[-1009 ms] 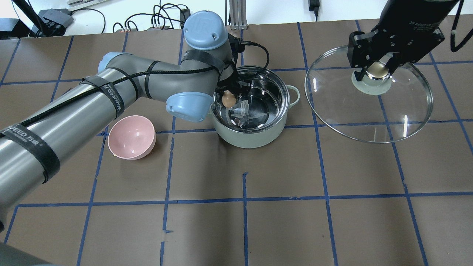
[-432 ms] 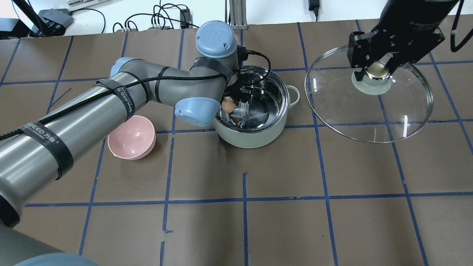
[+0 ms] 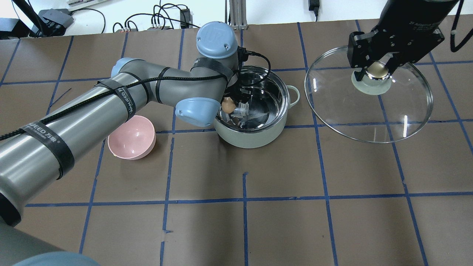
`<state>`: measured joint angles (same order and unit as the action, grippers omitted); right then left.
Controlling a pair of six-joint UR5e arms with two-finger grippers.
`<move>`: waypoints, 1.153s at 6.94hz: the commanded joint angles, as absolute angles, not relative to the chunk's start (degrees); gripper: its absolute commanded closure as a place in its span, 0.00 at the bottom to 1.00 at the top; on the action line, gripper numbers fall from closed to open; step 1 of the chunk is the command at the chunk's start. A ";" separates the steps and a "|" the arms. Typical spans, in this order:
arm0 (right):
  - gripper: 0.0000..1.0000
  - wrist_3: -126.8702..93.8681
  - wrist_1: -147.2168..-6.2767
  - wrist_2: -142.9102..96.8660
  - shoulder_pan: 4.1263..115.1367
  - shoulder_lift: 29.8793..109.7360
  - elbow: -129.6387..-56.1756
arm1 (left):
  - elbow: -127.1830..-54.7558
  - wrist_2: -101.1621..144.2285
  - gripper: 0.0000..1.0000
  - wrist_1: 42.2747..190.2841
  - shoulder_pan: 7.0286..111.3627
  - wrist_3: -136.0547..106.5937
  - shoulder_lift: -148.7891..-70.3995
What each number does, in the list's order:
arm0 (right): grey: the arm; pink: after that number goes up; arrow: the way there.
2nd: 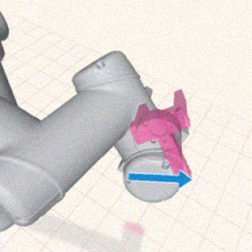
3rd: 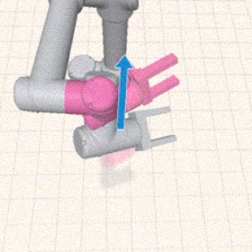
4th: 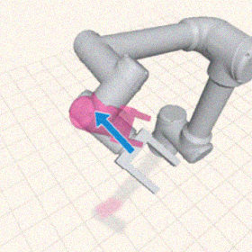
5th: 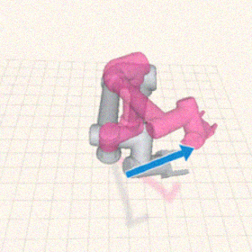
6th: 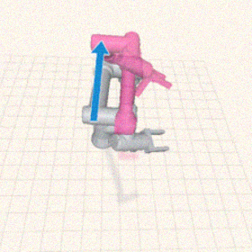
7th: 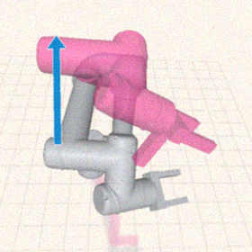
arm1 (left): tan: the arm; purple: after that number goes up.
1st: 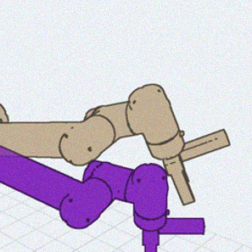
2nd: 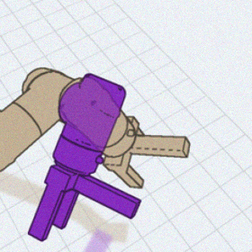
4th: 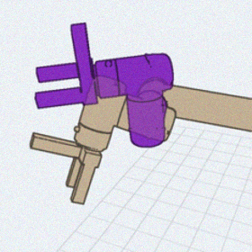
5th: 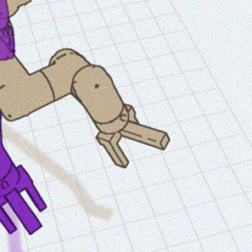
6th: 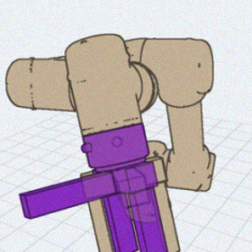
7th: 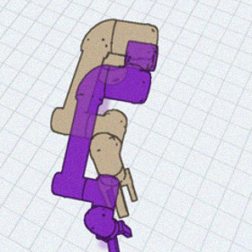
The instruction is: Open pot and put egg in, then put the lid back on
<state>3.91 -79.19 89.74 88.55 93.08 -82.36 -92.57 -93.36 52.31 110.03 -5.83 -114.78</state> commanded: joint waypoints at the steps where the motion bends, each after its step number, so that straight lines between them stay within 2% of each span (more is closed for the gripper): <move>1: 0.92 3.87 -79.19 89.74 88.59 93.08 -82.35 | -92.28 -93.86 0.21 52.47 109.95 -5.62 -112.51; 3: 0.92 3.95 -79.19 89.74 88.59 93.08 -82.35 | -93.07 -97.82 0.15 53.26 108.12 -0.30 -110.66; 6: 0.94 2.04 -81.63 89.56 89.12 91.50 -81.21 | -92.90 -91.00 0.08 66.30 95.23 3.83 -101.38; 7: 0.94 -0.41 -84.43 85.99 89.30 89.23 -79.47 | -92.64 -90.79 0.05 72.80 92.05 9.70 -97.94; 8: 0.94 -2.09 -84.46 84.22 89.56 83.99 -74.15 | -91.33 -91.14 0.04 80.52 91.24 11.15 -94.43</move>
